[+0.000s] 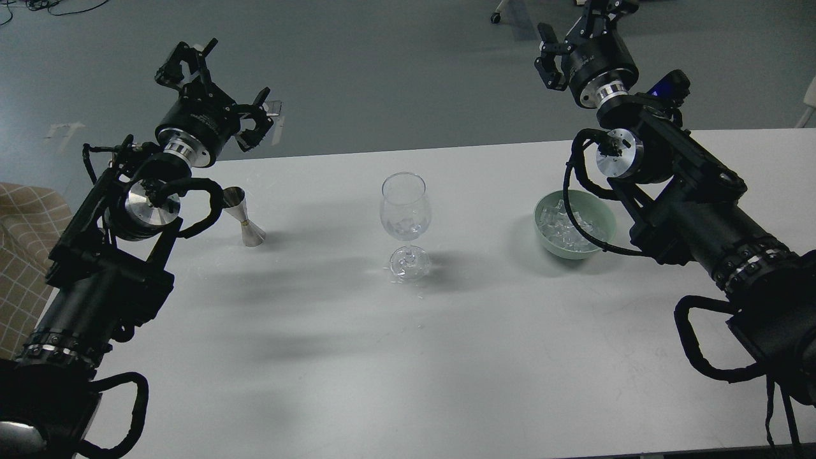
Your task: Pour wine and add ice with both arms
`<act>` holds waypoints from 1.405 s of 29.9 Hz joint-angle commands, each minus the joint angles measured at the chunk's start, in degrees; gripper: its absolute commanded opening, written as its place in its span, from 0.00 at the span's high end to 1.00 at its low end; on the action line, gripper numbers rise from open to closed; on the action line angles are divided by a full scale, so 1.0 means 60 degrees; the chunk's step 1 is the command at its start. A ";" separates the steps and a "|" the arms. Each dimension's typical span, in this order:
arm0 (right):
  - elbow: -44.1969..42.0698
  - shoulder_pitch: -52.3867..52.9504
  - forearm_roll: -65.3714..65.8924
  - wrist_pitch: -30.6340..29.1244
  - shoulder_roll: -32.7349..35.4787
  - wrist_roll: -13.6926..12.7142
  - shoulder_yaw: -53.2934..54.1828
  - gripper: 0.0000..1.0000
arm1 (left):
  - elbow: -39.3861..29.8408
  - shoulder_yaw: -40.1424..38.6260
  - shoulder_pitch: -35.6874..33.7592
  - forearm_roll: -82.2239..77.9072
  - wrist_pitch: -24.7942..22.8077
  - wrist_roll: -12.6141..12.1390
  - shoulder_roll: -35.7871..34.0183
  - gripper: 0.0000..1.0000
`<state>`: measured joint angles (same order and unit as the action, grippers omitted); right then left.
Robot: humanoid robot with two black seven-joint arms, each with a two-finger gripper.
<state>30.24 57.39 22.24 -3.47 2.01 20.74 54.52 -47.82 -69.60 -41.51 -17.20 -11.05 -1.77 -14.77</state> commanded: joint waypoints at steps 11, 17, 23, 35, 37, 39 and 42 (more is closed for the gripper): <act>0.0643 -0.0117 0.0015 0.0153 0.0250 0.0102 0.0025 0.00 | -0.0013 -0.0001 -0.0069 0.0024 -0.0004 -0.0013 0.0074 0.02; 0.0658 -0.0132 0.0000 0.0139 0.0265 0.0087 0.0025 0.00 | -0.0013 -0.0001 -0.0054 0.0024 -0.0019 -0.0013 0.0074 0.02; 0.0673 -0.0146 0.0000 0.0153 0.0265 0.0087 0.0025 0.00 | -0.0013 -0.0001 -0.0054 0.0039 -0.0004 -0.0013 0.0059 0.02; 0.0716 -0.0263 0.0000 0.0124 0.0265 0.0087 0.0040 0.00 | -0.0115 -0.0016 -0.0040 0.0039 -0.0078 -0.0013 0.0044 0.02; 0.0833 -0.0278 0.0000 0.0109 0.0280 0.0087 0.0054 0.00 | -0.0115 -0.0016 -0.0054 0.0039 -0.0078 -0.0013 0.0044 0.02; 0.0907 -0.0278 0.0000 0.0109 0.0352 0.0087 0.0054 0.00 | -0.0115 -0.0016 -0.0054 0.0039 -0.0078 -0.0013 0.0044 0.02; 0.0951 -0.0322 0.0000 0.0109 0.0382 0.0087 0.0054 0.00 | -0.0115 -0.0016 -0.0040 0.0039 -0.0078 -0.0013 0.0044 0.02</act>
<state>35.65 55.72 22.23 -2.80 4.13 21.27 54.85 -48.51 -69.70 -41.77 -16.94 -11.51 -1.85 -14.50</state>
